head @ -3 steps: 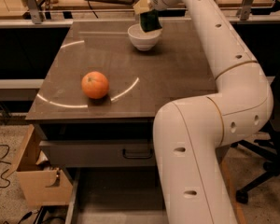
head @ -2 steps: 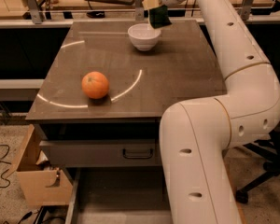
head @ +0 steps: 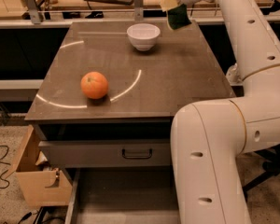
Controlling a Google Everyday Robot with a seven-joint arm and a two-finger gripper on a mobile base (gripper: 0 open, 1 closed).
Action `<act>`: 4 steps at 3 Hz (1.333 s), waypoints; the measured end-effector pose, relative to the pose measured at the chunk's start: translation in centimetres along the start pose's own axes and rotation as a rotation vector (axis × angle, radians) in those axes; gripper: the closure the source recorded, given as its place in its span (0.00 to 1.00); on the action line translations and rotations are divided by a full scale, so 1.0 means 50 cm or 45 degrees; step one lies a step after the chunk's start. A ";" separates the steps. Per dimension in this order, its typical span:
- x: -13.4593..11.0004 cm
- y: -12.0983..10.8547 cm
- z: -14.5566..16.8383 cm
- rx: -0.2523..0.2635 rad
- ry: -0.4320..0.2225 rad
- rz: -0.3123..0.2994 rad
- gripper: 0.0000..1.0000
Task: Pick sponge from white bowl and place on counter
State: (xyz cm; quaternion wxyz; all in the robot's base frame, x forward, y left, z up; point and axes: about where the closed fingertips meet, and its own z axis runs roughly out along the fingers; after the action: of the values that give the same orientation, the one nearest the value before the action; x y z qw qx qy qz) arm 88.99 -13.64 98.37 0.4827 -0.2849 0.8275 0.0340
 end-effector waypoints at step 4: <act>0.215 -0.016 -0.186 -0.173 0.457 -0.261 1.00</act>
Offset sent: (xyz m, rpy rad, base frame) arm -0.0686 -0.1098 -0.0057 -0.3629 0.2364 0.0219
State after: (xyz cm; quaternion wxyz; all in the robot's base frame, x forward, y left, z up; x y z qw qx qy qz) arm 78.15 -22.12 94.73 0.3081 -0.4010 0.8626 -0.0108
